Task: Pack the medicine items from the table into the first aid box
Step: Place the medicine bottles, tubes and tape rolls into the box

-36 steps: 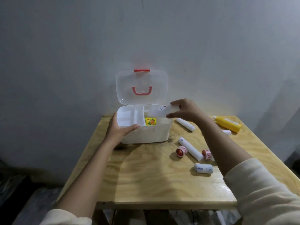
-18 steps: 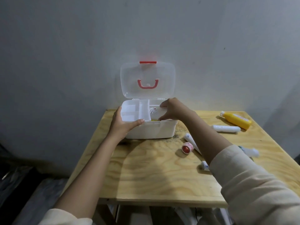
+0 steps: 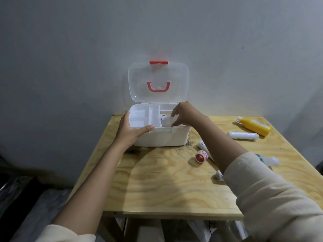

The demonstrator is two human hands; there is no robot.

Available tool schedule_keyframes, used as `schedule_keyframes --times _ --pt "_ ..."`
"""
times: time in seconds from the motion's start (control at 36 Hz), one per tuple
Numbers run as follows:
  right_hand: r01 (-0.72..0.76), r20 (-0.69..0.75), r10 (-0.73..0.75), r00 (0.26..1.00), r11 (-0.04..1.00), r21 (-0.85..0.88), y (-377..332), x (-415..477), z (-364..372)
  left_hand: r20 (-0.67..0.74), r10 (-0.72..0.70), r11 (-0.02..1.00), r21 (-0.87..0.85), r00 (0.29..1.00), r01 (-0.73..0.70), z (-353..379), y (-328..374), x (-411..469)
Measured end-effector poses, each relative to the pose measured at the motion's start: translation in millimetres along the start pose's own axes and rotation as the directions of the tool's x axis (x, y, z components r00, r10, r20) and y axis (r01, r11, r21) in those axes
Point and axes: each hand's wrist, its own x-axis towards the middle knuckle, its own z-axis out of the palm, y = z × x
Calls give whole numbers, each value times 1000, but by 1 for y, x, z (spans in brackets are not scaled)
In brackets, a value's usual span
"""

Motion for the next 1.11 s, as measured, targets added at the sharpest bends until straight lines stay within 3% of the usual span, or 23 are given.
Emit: schedule_keyframes --times 0.44,0.75,0.92,1.11 --pt "14 -91 -3 996 994 113 2 1 5 -14 -4 1000 13 1000 4 -1 3 -4" --pt "85 -284 5 959 949 303 25 -45 -21 -63 24 998 59 998 -20 0 4 -12" --pt "-36 -322 161 933 932 362 70 -90 -33 -105 24 999 -30 994 -28 12 0 -14" --pt "-238 -306 419 855 840 488 134 -167 -22 -160 2 999 -52 987 -10 19 -5 -17"
